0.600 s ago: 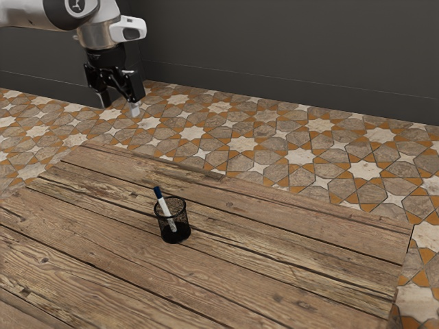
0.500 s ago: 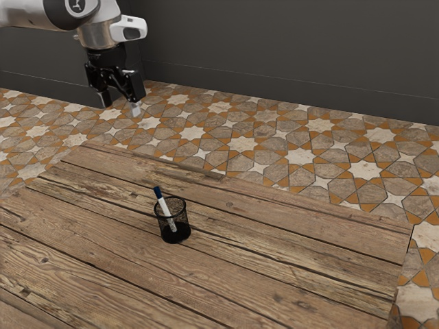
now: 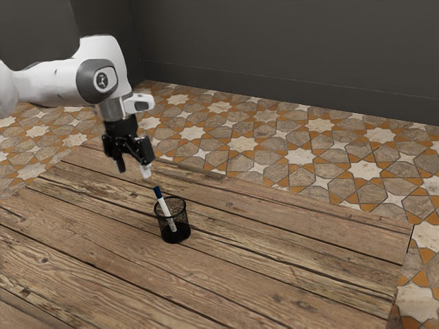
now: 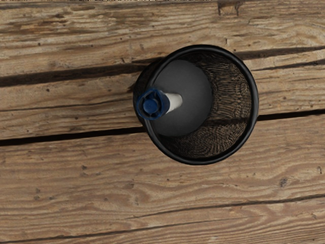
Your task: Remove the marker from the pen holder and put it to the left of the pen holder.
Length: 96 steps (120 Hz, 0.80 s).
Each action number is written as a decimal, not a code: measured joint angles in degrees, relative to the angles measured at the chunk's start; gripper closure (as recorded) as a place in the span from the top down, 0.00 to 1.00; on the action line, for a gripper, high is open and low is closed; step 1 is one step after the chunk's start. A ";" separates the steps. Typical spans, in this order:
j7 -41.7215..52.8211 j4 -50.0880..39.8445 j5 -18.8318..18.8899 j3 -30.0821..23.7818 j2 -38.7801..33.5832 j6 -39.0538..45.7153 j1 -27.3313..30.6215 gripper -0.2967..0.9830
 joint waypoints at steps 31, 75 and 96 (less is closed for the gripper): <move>4.71 0.22 -5.51 -0.18 6.52 5.70 -0.23 0.77; 11.14 0.04 -11.48 0.10 9.67 7.83 0.38 0.76; 13.08 0.50 -11.22 0.07 9.66 8.06 0.39 0.44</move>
